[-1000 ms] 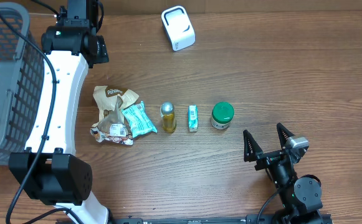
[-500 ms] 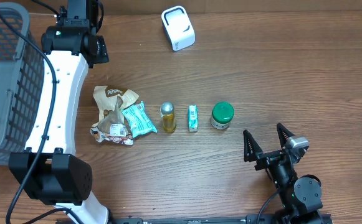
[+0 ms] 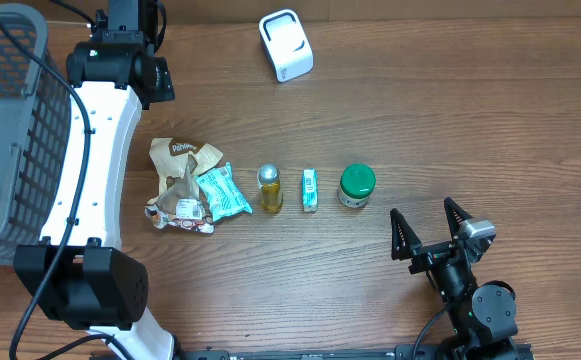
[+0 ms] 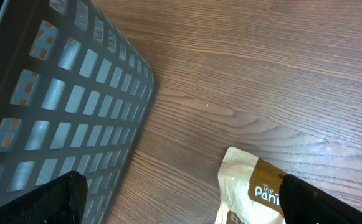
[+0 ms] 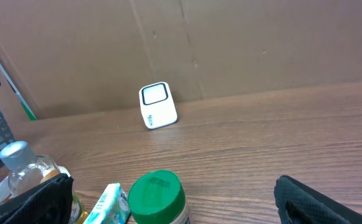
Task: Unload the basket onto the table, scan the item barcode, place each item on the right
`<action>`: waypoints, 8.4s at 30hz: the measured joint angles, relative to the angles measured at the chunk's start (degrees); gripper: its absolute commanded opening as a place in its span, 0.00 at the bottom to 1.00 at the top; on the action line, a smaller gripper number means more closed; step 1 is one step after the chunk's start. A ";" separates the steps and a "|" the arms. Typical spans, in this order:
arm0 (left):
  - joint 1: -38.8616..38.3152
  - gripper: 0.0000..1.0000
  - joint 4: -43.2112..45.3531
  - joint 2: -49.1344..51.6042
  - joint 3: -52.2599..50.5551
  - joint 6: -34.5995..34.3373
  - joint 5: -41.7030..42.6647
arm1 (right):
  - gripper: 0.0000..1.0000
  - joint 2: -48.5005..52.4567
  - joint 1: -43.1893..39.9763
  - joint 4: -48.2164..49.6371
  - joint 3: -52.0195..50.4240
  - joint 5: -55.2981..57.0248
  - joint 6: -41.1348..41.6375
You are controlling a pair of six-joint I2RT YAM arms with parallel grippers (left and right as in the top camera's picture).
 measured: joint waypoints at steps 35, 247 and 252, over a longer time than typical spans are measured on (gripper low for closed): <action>0.00 1.00 0.00 0.00 0.00 0.00 0.00 | 1.00 0.00 0.00 0.04 0.00 1.16 -0.04; 0.00 1.00 -0.15 0.00 0.04 0.00 -0.22 | 1.00 106.95 6.75 -52.54 78.03 -1.40 17.38; -0.02 1.00 -0.15 0.00 0.04 0.00 -0.22 | 1.00 106.95 6.75 -53.46 77.85 -1.42 23.78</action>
